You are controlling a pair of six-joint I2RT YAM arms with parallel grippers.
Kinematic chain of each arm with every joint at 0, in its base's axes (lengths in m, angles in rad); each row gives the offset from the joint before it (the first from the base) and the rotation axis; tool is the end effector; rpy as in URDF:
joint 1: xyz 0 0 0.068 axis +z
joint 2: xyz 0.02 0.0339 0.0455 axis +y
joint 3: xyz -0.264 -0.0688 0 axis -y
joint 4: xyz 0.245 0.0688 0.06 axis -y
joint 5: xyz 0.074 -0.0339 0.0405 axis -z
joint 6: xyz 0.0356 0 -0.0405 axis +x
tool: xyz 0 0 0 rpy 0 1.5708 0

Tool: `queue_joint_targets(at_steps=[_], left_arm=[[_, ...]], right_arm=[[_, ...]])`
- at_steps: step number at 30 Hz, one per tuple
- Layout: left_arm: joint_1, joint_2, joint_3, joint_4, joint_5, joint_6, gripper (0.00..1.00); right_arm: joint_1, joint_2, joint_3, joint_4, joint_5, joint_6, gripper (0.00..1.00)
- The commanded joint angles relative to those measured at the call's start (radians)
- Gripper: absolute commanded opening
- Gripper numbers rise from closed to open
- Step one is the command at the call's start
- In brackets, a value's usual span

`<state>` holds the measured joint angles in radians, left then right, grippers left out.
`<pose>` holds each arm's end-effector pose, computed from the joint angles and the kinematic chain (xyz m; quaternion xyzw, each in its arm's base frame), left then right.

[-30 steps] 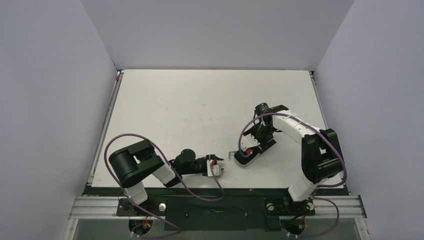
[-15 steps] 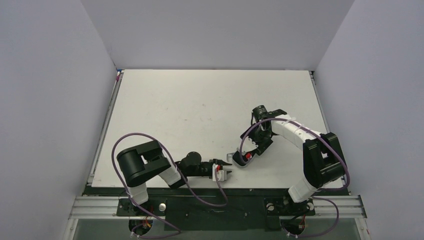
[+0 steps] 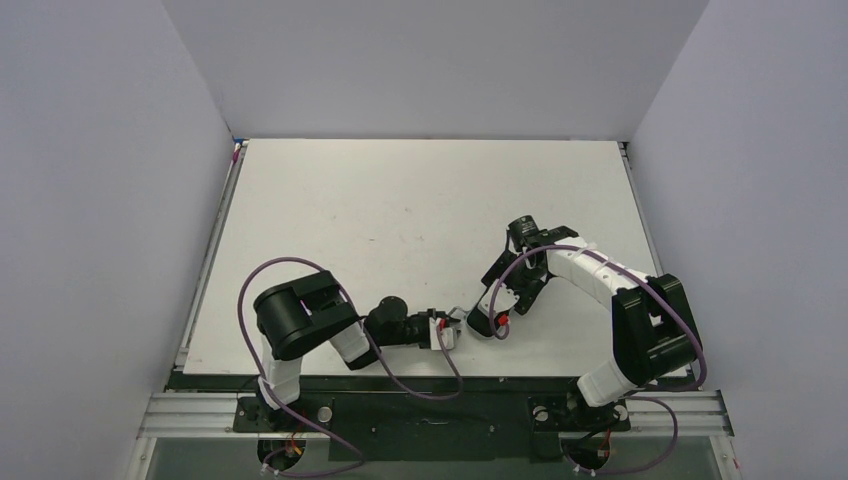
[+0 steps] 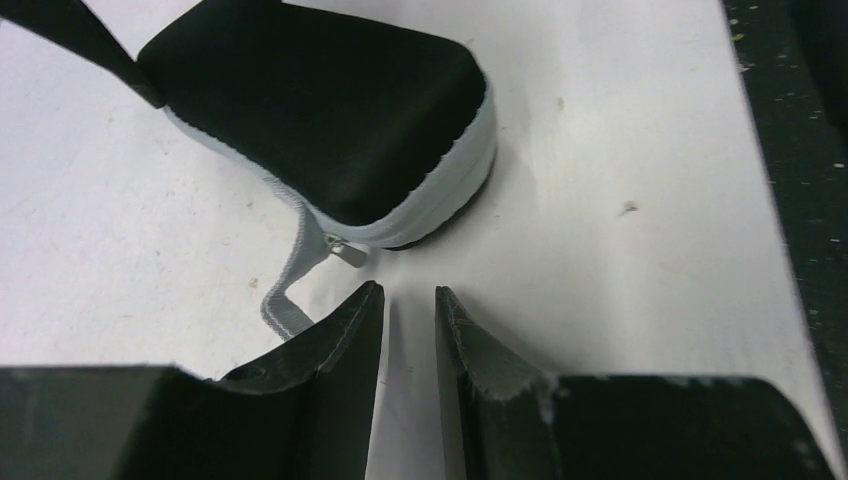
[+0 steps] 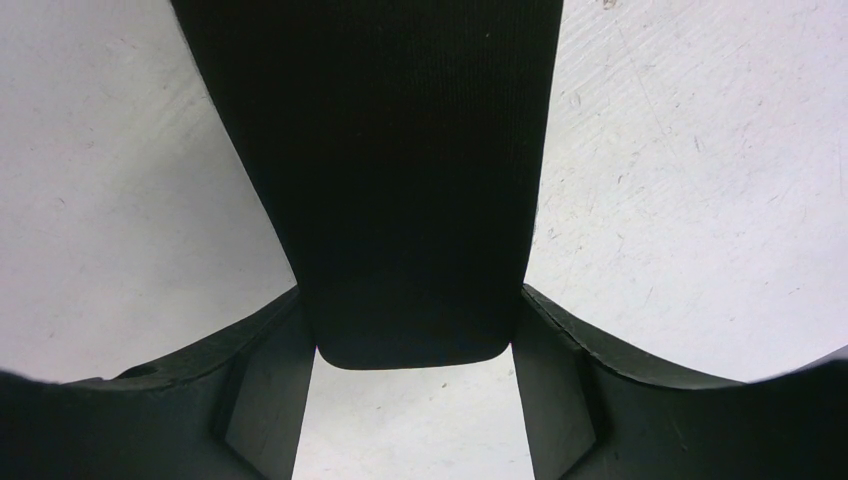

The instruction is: Open the umbrella

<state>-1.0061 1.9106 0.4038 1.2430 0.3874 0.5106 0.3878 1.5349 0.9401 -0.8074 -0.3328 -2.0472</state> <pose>0.1421 -0.2495 0.0939 0.6208 0.4851 -0.2945 0.5409 0.2410 0.1110 0.1836 -0.9268 0.3269 0.0502 0.1778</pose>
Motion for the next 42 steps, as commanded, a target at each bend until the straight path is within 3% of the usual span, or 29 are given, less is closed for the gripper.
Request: queue_joint_targets(at_steps=[1, 13, 20, 31, 33, 36, 42], left_arm=[[0.032, 0.033, 0.049, 0.031, -0.002, -0.005, 0.24], [0.058, 0.091, 0.096, 0.037, 0.048, -0.002, 0.29], [0.071, 0.098, 0.115, 0.012, 0.162, 0.058, 0.29], [0.081, 0.119, 0.177, -0.036, 0.235, 0.087, 0.2], [0.08, 0.118, 0.18, -0.036, 0.241, 0.089, 0.16], [0.08, 0.111, 0.174, -0.031, 0.242, 0.091, 0.01], [0.08, 0.068, 0.121, -0.007, 0.222, 0.076, 0.0]], right_arm=[[0.013, 0.019, -0.035, -0.054, -0.09, -0.16, 0.39], [0.008, 0.015, -0.061, -0.059, -0.113, -0.241, 0.39], [0.006, 0.038, -0.044, -0.067, -0.113, -0.258, 0.4], [-0.003, 0.059, -0.022, -0.107, -0.113, -0.313, 0.4], [-0.003, 0.063, -0.016, -0.112, -0.114, -0.313, 0.4], [-0.004, 0.07, -0.009, -0.111, -0.111, -0.299, 0.4], [-0.017, 0.077, 0.012, -0.112, -0.1, -0.233, 0.38]])
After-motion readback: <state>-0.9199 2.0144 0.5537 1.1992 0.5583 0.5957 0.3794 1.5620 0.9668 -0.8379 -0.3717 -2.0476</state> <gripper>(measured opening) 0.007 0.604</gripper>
